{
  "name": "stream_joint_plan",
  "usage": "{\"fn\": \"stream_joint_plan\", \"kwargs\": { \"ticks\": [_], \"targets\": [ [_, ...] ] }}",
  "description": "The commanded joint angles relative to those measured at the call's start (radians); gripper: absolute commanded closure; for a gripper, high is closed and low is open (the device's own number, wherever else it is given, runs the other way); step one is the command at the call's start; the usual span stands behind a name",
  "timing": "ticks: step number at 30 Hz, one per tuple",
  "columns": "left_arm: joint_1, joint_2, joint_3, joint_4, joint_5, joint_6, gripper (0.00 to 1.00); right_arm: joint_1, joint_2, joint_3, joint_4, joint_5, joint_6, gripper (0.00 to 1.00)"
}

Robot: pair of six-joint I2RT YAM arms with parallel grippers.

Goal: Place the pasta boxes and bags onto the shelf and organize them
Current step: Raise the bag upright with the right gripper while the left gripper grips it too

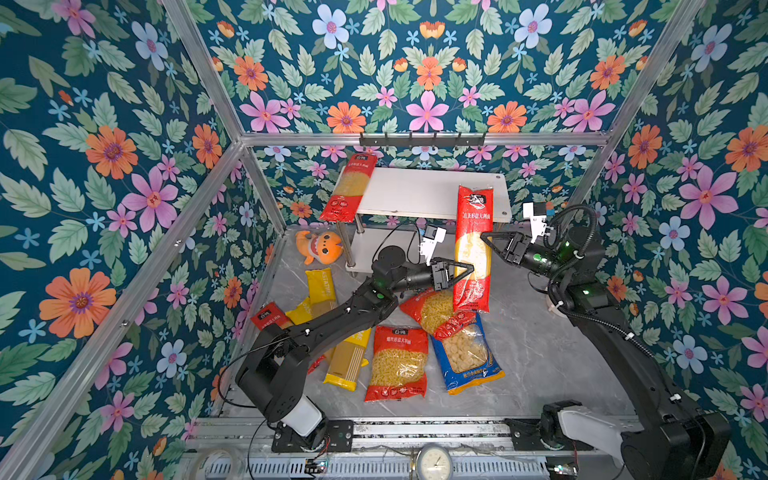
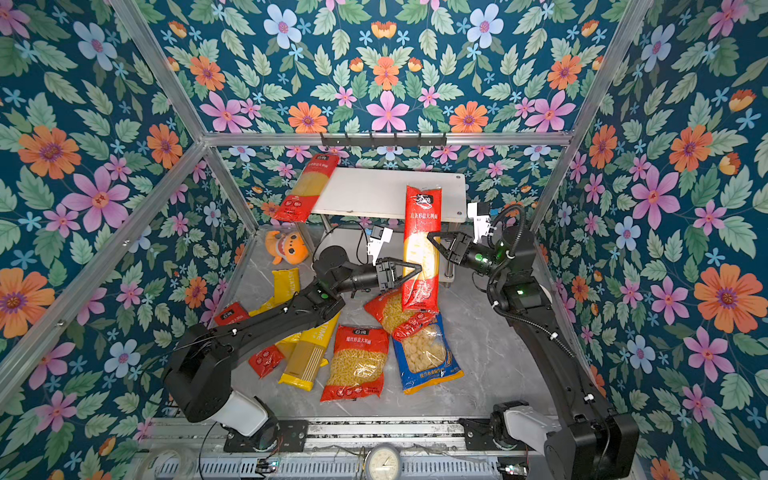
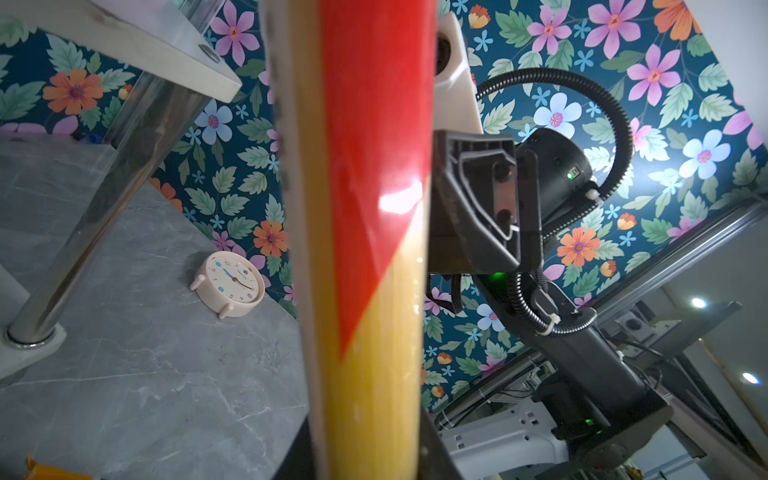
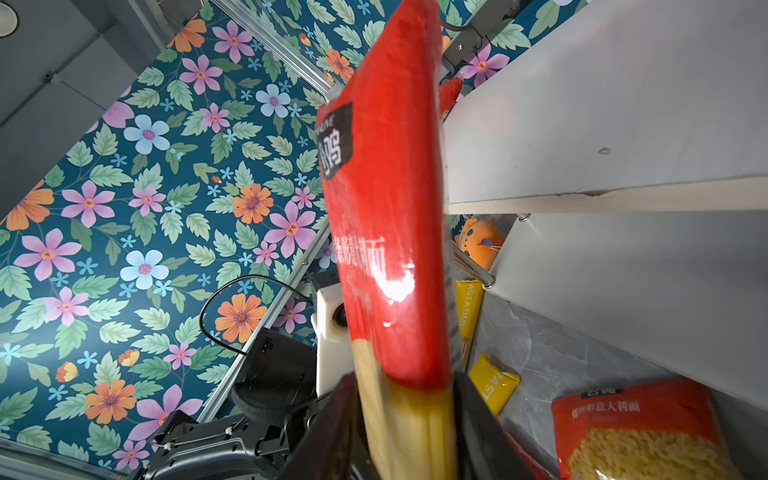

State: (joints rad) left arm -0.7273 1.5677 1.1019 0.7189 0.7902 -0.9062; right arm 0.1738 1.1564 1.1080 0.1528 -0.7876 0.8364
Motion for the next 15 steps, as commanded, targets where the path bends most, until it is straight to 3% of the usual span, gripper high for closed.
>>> {"fn": "stream_joint_plan", "kwargs": {
  "ticks": [1,6,9,15],
  "targets": [
    [0.053,-0.011,0.007,0.202,0.017,-0.131,0.78,0.001,0.002,0.01,0.009,-0.028,-0.021,0.48],
    [0.143,-0.035,0.044,0.162,0.042,-0.157,0.81,0.009,0.005,-0.016,-0.054,-0.066,-0.037,0.27],
    [0.18,-0.03,0.079,0.124,0.072,-0.158,0.81,0.071,0.004,-0.017,-0.127,-0.037,-0.091,0.25],
    [0.237,-0.005,0.132,0.105,0.127,-0.195,0.8,0.198,0.067,-0.002,-0.073,-0.015,-0.085,0.29]
  ]
}}
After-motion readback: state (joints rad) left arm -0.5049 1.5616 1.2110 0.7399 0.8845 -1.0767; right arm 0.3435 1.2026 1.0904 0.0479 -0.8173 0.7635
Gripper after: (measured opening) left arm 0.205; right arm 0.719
